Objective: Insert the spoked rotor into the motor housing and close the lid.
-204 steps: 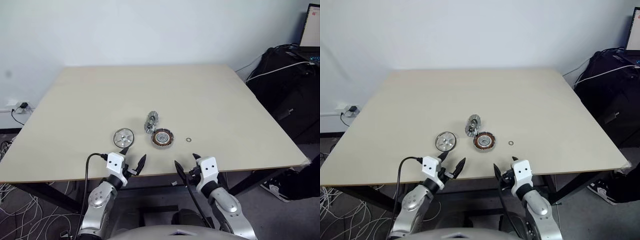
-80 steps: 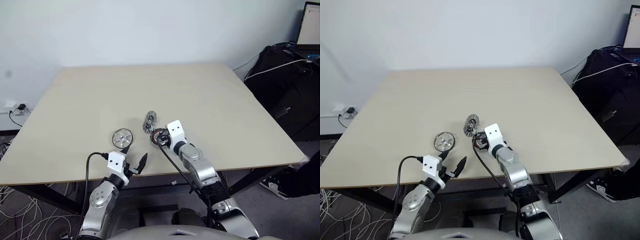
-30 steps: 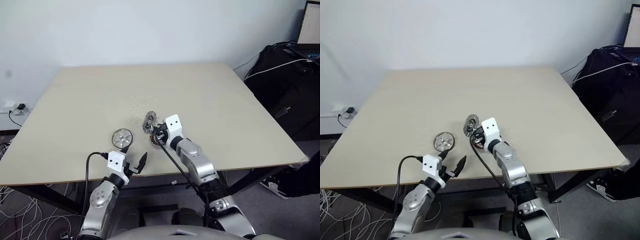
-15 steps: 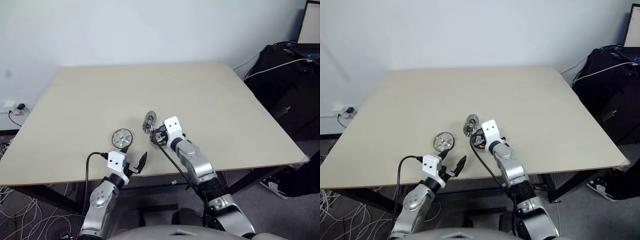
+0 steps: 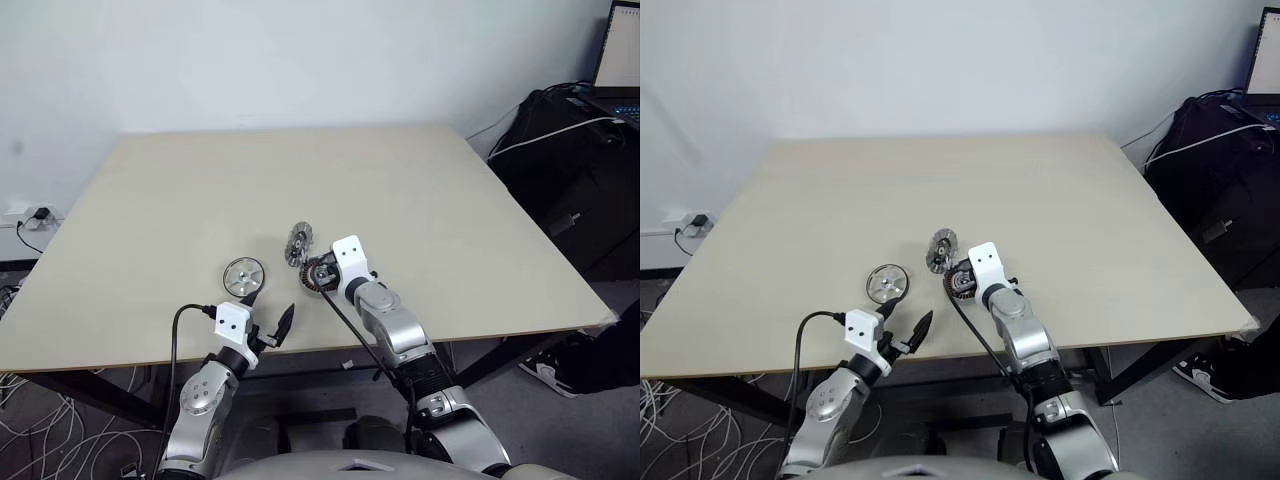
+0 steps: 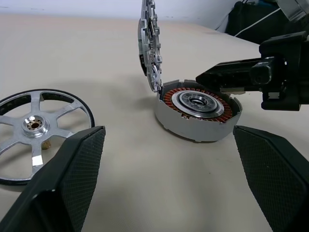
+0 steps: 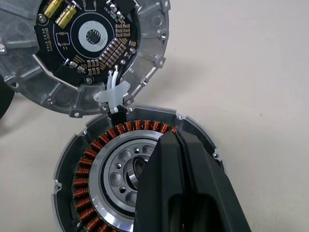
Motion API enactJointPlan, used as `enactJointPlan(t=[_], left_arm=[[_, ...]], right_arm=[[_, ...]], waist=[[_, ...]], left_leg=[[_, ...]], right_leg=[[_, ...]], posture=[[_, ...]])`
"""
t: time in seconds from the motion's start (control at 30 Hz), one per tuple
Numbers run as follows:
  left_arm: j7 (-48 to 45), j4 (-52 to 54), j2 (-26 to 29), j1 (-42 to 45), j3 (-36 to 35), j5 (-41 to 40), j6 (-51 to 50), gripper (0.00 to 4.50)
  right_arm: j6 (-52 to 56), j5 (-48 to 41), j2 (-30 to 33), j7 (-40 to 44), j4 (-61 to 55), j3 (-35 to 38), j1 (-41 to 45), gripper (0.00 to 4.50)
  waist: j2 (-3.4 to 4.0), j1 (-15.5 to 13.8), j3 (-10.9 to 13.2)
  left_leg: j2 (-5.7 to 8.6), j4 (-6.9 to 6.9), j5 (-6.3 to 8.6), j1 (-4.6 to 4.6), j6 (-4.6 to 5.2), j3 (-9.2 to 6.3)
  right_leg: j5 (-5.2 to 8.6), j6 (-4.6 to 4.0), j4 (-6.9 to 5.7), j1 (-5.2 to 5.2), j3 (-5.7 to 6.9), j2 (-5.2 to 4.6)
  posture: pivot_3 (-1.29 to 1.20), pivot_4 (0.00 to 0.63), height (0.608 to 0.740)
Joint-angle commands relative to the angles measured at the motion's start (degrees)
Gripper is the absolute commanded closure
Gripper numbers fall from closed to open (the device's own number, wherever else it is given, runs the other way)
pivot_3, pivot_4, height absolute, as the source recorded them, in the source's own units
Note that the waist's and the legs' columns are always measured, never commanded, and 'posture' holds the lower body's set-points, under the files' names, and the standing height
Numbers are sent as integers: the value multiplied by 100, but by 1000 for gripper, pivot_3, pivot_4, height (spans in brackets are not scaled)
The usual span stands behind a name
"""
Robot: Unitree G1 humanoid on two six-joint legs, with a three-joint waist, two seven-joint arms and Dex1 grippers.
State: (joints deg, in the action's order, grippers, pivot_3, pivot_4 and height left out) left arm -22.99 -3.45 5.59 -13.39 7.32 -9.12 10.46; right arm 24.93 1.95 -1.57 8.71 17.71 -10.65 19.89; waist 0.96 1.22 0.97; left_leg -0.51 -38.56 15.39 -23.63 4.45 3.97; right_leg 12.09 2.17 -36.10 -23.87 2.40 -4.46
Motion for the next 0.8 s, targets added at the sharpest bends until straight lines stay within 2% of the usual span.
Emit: enactJointPlan(t=[0.03,0.33,0.8], left_arm=[[1,131,-28,72,-7,-8,100,0],[-33,-6,-25,90,-33,-20,195,0],[-76,-316,-33,143,-78,-41,417,0]], right_arm=[[34,14,-10,7,-70,29,183,4458],[268,-49,0,443,-237,-183,27,4458],[356,-16,4,540,-327,-223,-34,4458]], waist=[[0,-1,0],[0,0,0],[-1,-2,-1]], left_leg=[[0,0,0,0,0,0],[0,0,0,2,1,0],[0,-1,0,4,0,1]], right_leg=[[0,0,0,1,0,0],[0,1,0,3,1,5],[0,1,0,4,1,6]], posture=[[0,0,740],[0,0,740],[0,0,740]])
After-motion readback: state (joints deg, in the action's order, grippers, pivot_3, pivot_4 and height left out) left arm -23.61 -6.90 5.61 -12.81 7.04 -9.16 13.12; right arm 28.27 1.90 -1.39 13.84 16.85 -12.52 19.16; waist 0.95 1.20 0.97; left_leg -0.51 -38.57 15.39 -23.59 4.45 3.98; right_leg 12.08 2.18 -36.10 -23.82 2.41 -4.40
